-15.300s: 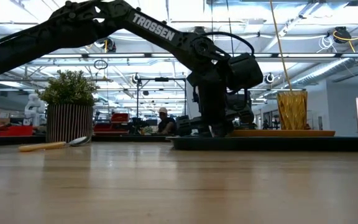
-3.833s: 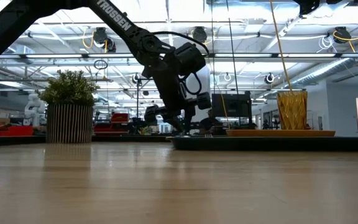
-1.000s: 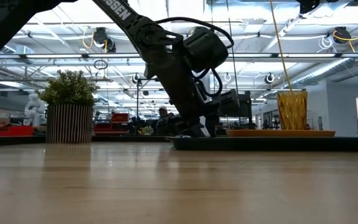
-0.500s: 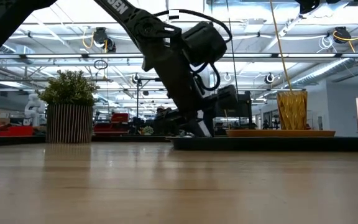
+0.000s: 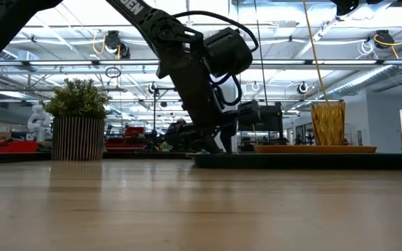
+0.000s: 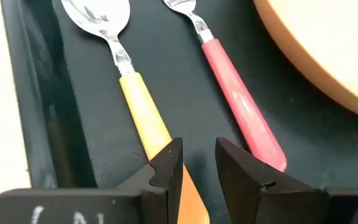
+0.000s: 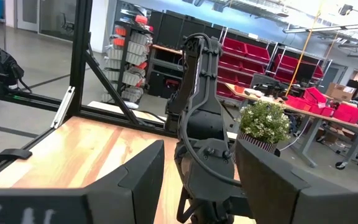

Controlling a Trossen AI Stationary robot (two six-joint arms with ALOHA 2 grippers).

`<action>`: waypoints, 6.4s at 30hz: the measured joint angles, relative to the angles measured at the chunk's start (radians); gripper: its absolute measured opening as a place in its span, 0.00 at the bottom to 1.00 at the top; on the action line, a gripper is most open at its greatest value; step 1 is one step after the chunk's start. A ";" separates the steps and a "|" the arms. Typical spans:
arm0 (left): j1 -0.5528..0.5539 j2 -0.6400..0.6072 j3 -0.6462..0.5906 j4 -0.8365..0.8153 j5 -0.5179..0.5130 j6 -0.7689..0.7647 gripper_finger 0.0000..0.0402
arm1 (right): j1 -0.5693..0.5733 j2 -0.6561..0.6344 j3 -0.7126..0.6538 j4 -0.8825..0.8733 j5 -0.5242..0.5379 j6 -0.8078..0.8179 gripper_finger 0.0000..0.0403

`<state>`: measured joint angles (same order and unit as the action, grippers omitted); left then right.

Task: Pick and place plate/cup/fork/spoon on tray
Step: Put the spoon on the tray, then return to Home Position

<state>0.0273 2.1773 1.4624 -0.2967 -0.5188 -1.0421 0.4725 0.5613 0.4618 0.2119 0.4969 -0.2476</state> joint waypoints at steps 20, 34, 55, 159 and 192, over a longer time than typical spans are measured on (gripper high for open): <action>0.077 -0.061 0.000 -0.125 0.007 -0.146 0.25 | 0.000 0.000 0.000 0.000 0.000 -0.001 0.48; 0.106 -0.032 0.001 -0.082 0.011 -0.082 0.25 | 0.000 0.000 0.000 0.003 0.000 -0.001 0.48; 0.143 0.019 0.002 0.057 -0.009 -0.021 0.25 | 0.000 0.000 0.000 0.006 0.000 -0.003 0.48; 0.011 -0.772 -1.094 1.140 0.476 1.022 0.03 | -0.006 -0.322 -0.432 0.141 -0.447 0.140 0.00; 0.051 -0.771 -1.093 1.251 0.522 1.037 0.02 | -0.424 -0.559 -0.447 -0.179 -0.525 0.251 0.00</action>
<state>0.0784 1.4059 0.3698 0.9543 0.0036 -0.0053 0.0481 0.0025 0.0151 0.0326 -0.0280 0.0037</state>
